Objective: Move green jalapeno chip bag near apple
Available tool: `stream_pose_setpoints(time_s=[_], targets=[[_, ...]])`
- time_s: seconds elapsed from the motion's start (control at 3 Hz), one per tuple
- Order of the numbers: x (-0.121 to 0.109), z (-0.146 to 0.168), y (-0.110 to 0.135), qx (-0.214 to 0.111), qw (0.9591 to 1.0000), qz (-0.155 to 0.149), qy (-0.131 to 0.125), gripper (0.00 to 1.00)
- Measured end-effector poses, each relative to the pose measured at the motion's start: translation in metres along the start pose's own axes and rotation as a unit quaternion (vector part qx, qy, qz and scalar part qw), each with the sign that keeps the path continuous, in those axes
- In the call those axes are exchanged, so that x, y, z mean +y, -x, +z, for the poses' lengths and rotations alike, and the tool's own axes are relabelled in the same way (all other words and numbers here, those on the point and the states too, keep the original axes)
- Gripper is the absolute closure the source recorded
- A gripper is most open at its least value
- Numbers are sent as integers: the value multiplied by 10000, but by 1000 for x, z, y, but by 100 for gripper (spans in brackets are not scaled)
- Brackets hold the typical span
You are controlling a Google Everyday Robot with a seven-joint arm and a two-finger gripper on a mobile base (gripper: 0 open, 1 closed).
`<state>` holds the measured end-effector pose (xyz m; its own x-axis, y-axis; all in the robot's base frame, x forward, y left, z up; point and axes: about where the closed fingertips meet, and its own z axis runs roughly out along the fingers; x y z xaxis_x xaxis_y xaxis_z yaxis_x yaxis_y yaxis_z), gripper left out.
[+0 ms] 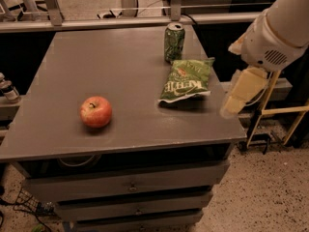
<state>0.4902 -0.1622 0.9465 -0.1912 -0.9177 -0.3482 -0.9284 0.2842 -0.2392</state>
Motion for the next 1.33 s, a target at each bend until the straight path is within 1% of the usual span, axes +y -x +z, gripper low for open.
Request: stream_pose_setpoints(time_s=[0.33, 0.67, 1.0, 1.33], targets=[[0, 57, 32, -247, 9994, 119, 210, 0], [1, 87, 48, -362, 9986, 190, 329, 0], [-11, 103, 65, -477, 9984, 179, 233, 0], [-24, 115, 73, -546, 9982, 208, 152, 0]])
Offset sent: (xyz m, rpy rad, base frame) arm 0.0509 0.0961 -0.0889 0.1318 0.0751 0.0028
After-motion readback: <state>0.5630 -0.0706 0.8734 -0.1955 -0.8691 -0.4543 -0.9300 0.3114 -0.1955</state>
